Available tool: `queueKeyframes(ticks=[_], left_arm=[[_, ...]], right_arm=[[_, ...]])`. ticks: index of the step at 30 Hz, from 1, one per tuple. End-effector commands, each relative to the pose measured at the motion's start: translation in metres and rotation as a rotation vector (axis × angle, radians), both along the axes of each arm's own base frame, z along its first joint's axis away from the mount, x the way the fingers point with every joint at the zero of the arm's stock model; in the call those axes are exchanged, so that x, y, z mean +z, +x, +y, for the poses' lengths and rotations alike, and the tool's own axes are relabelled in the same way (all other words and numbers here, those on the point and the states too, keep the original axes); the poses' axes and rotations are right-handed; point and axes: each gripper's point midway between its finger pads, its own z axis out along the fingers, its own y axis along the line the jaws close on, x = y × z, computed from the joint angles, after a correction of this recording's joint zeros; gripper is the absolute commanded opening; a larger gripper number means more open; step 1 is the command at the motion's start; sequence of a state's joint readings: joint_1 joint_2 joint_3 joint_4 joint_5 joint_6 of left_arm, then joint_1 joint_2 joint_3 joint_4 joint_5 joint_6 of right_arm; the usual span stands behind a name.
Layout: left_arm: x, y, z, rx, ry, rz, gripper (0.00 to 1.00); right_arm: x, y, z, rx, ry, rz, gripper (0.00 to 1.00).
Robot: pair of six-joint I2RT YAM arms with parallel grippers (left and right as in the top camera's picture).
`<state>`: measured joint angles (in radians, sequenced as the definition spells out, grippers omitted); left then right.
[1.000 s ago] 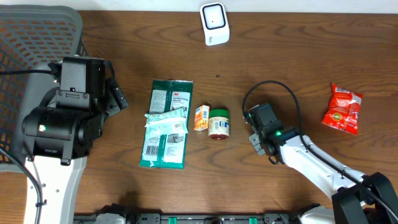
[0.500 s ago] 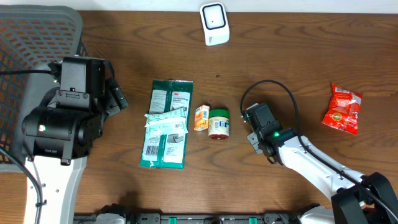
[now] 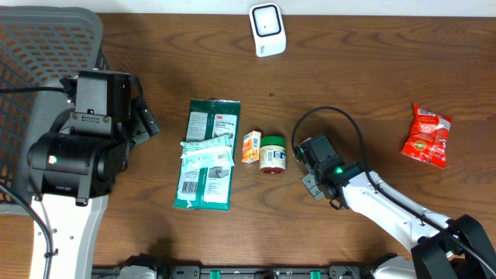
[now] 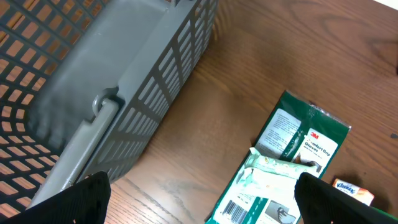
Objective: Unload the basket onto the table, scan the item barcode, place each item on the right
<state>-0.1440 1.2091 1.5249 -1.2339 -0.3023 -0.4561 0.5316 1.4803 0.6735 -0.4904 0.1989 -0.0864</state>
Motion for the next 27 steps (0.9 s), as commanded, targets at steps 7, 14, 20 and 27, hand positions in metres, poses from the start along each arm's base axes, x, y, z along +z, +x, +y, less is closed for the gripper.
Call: queueKeyframes(ticks=[7,14,20,27], left_arm=[[0.002,-0.001,0.005,0.017,0.016,-0.004,0.95],[0.002,-0.001,0.005,0.017,0.016,-0.004,0.95],[0.002,-0.001,0.005,0.017,0.016,-0.004,0.95],[0.002,-0.001,0.005,0.018,0.017,-0.004,0.95]], right_arm=[[0.001,-0.010,0.031,0.008,0.151,0.067,0.19],[0.002,-0.009,0.031,-0.020,0.162,0.066,0.36],[0.042,0.012,0.040,-0.024,0.187,0.005,0.47],[0.065,0.018,0.033,-0.005,0.161,0.016,0.66]])
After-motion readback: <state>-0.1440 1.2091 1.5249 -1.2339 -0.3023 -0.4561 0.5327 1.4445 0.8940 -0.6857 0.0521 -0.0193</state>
